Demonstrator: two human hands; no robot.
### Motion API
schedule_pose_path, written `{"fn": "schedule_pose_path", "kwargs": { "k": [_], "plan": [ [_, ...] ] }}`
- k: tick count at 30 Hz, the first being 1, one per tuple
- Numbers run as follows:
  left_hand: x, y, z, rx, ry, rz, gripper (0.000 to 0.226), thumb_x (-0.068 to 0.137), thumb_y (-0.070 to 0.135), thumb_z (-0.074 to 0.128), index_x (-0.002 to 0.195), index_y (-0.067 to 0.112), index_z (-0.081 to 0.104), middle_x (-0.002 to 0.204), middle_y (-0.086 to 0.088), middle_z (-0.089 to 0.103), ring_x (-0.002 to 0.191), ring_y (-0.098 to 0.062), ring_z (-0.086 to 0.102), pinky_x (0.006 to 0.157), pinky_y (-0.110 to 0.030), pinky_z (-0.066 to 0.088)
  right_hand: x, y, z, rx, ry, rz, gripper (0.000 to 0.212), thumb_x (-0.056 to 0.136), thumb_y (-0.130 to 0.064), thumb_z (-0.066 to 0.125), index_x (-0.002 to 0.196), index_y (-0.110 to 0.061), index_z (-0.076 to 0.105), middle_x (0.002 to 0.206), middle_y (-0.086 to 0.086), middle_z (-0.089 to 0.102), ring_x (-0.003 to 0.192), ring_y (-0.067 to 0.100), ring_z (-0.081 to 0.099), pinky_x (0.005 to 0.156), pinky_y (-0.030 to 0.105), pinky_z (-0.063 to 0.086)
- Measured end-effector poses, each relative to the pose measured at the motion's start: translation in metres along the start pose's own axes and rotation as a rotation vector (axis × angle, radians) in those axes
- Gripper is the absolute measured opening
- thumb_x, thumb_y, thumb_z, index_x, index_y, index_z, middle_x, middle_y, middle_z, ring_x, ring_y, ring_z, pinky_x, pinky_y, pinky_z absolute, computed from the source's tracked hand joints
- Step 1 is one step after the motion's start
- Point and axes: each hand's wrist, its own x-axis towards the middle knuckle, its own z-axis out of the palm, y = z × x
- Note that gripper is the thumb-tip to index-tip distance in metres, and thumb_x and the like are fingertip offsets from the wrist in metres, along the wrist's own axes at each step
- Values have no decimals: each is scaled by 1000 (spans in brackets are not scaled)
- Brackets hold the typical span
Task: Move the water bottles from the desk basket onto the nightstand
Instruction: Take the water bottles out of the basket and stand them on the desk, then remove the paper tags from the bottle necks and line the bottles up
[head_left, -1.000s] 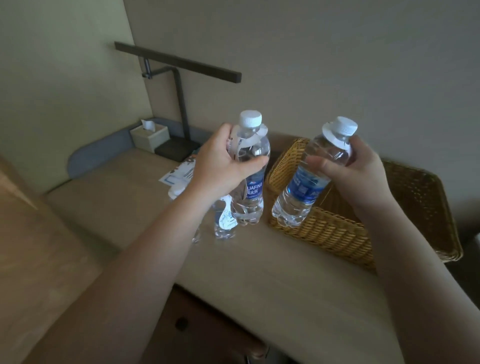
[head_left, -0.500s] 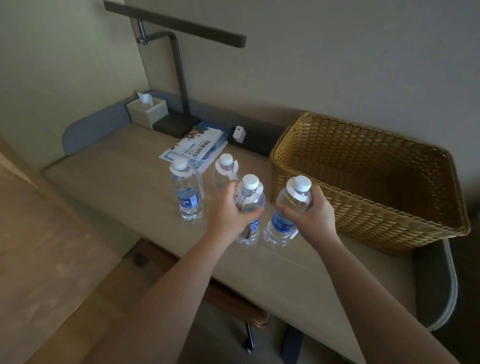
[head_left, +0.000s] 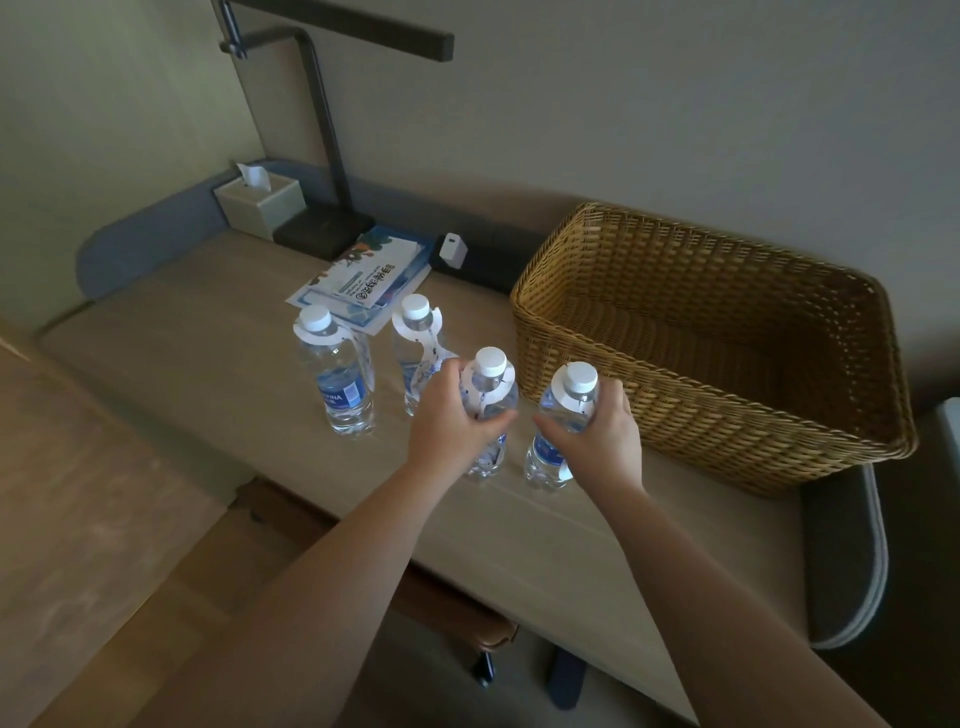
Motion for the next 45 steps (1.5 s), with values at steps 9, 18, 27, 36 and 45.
{"fn": "schedule_pose_path", "kwargs": {
  "k": [9,18,27,36,45],
  "plan": [
    [-31,21,-7,173,172,280,82,83,33,73,147,5,30,145,-17,39,136,-27,35,105,-32,37,0,1,-11,62,-145,22,83,61,-46,85,128,-20,44,118,-8,48,117,15,43,87,28,36],
    [-67,47,17,-45,-42,428,51,88,11,63,135,4,46,126,-1,50,119,-10,46,97,-11,37,-10,30,-37,116,-138,119,85,71,-60,71,141,-25,39,144,3,41,129,19,44,96,31,37],
    [-47,51,42,-311,-382,-31,67,87,26,63,141,49,31,139,21,46,133,-5,41,106,-31,38,-15,31,-40,199,-249,129,47,94,-41,54,137,-25,47,133,-3,57,123,14,51,98,33,42],
    [-46,47,45,-334,-459,-50,64,91,17,54,144,47,33,129,23,59,117,0,55,99,-34,46,-21,40,-63,258,-159,162,11,92,-22,60,82,-23,65,79,-4,65,72,7,57,63,22,44],
    [-63,52,55,-367,-518,20,80,80,15,54,118,80,27,115,53,47,108,29,43,76,3,38,-20,14,-109,238,-139,27,12,94,-21,59,85,-23,66,84,-1,69,80,17,63,69,33,51]
  ]
}}
